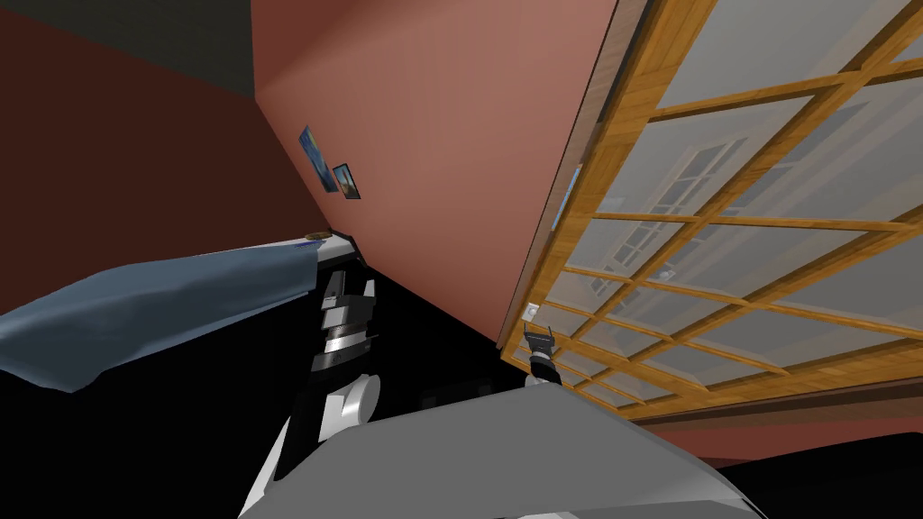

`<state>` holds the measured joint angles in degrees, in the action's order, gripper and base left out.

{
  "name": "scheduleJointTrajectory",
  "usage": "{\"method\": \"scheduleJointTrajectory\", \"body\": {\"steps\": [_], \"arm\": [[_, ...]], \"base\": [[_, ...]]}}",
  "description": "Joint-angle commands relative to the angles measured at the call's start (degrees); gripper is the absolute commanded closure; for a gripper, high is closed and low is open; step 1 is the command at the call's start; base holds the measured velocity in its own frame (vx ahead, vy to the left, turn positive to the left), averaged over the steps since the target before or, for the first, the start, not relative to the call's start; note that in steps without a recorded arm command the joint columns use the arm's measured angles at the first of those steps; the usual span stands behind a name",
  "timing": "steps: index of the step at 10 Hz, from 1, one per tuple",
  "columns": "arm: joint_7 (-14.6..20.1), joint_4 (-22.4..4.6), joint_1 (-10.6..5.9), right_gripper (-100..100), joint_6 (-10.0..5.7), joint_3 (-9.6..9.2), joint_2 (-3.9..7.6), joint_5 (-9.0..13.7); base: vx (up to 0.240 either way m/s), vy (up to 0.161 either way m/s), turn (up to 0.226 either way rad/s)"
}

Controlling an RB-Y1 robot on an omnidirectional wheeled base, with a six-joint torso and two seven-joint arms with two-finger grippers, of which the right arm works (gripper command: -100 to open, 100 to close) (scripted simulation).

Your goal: Pull the door open

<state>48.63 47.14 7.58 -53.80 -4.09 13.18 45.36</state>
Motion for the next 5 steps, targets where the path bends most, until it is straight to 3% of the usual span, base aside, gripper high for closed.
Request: {"method": "scheduleJointTrajectory", "body": {"steps": [1,5], "arm": [[2.9,0.8,-0.08,-100,0.01,-0.85,-0.49,1.6],[8.3,1.6,-0.24,-100,0.04,-1.89,-1.13,3.5]], "base": [[-0.071,-0.014,0.043],[-0.061,-0.004,0.02]]}}
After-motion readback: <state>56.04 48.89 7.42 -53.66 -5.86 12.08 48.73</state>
